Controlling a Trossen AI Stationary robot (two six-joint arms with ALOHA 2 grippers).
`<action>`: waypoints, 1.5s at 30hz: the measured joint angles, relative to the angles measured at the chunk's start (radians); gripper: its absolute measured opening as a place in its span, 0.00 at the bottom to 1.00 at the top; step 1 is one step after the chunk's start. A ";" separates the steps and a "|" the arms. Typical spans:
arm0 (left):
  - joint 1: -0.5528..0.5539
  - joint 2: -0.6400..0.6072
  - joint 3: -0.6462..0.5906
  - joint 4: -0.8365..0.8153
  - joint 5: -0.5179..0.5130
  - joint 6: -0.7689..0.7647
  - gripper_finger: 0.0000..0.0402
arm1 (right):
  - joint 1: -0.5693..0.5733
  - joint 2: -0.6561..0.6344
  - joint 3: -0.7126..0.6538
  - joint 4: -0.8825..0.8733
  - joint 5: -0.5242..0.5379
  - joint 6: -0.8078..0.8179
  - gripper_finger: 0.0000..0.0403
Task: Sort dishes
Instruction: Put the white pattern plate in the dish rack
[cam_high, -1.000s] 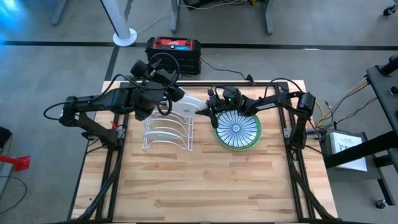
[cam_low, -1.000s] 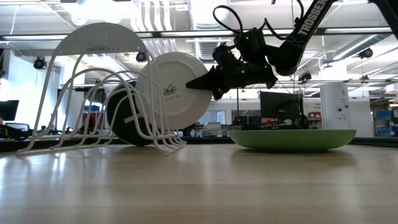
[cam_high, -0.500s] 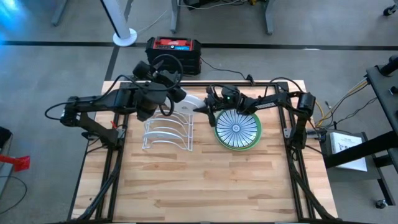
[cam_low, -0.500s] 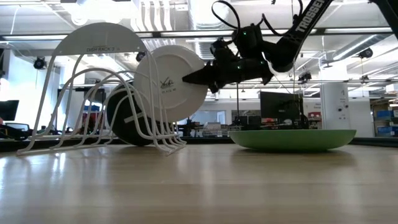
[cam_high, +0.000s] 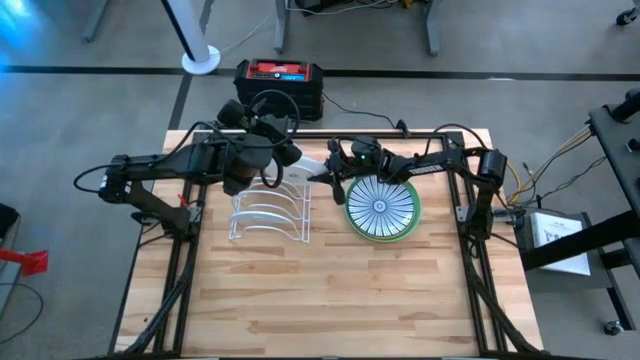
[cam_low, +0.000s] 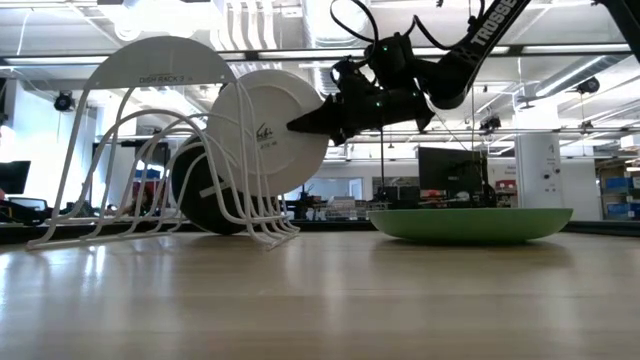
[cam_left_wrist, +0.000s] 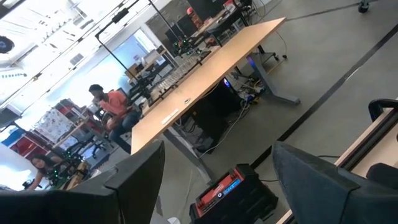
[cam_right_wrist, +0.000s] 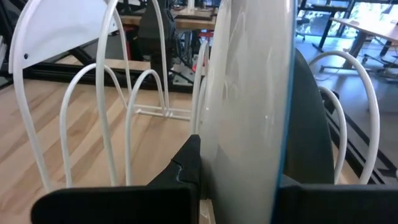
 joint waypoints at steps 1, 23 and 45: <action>0.000 0.000 0.000 0.000 0.000 0.000 0.71 | 0.000 0.000 0.000 0.000 0.003 -0.005 0.06; 0.000 -0.001 0.000 0.001 0.000 -0.007 0.71 | 0.003 0.000 0.000 -0.052 0.018 -0.007 0.06; 0.000 -0.001 0.000 0.001 0.000 -0.022 0.71 | 0.014 0.000 0.000 -0.052 0.022 -0.087 0.06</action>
